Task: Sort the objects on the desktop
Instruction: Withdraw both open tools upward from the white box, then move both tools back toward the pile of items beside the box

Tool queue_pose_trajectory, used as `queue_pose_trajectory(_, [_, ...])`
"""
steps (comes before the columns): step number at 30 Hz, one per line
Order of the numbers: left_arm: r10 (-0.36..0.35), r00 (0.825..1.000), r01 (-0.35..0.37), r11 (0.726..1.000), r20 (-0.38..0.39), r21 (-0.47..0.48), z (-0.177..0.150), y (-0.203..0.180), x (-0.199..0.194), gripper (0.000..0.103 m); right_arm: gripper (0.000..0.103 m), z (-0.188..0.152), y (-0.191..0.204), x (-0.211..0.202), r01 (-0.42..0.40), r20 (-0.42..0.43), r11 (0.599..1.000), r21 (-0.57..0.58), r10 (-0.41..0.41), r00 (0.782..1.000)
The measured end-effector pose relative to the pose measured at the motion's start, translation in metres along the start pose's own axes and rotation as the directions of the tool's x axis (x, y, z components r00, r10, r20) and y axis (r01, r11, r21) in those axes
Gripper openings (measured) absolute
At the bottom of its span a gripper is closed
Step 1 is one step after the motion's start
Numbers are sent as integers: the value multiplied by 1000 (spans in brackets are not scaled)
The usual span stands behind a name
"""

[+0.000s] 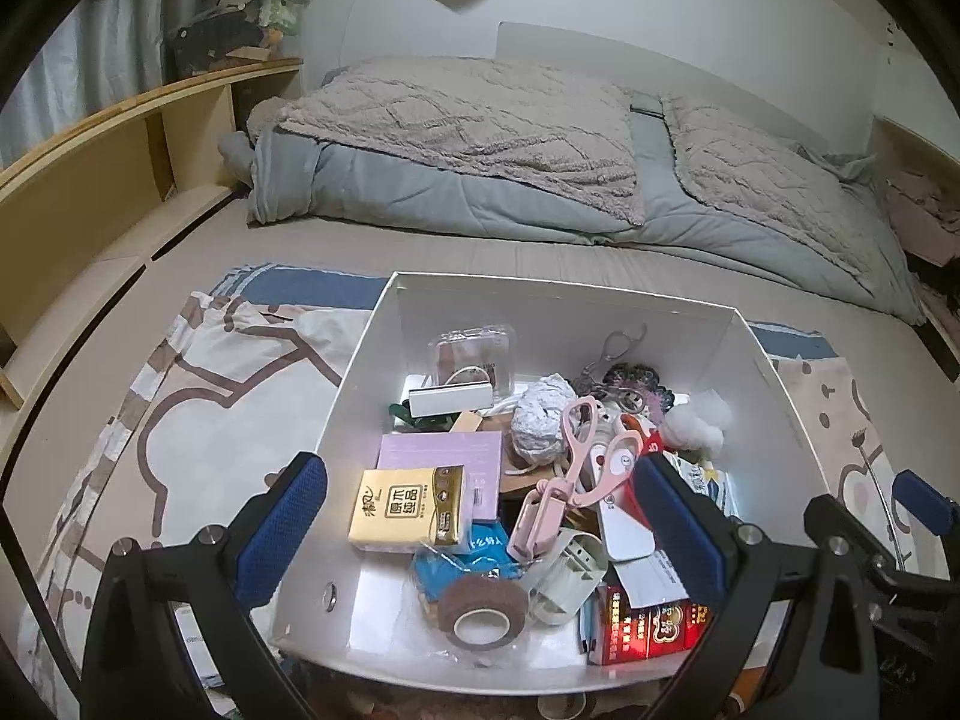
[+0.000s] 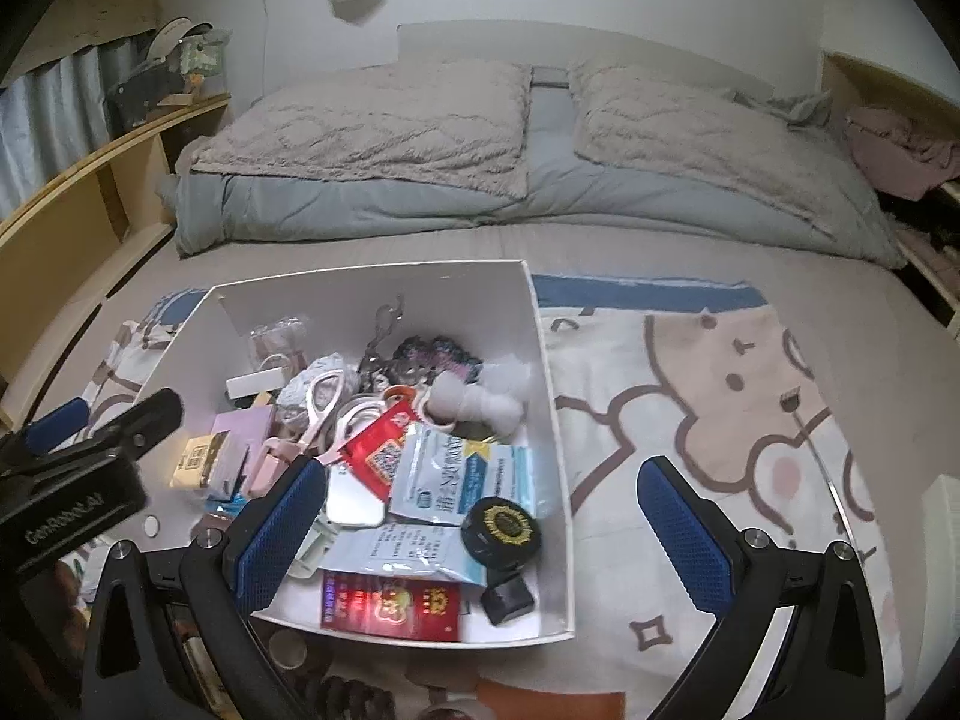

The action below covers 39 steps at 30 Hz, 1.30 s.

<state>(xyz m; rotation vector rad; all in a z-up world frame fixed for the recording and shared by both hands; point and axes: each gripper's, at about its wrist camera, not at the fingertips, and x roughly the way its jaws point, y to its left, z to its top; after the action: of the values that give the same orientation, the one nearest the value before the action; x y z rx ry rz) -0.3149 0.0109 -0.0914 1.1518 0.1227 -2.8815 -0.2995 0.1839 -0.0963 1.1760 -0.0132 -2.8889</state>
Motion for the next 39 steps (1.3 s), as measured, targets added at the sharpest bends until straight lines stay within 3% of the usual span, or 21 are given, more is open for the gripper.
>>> queue_pose_trajectory(8, [-3,1000,3,1000,19,3,0,1,-19,103,103,-2,-10,-14,76,77,997,-18,-74,994])
queue_pose_trajectory(28, [-22,999,24,999,47,-31,-5,18,-60,103,103,0,-17,-58,16,140,1000,-3,-15,990])
queue_pose_trajectory(39, [-60,993,63,998,106,-26,3,24,-99,103,103,2,-24,-93,-30,194,999,9,28,981])
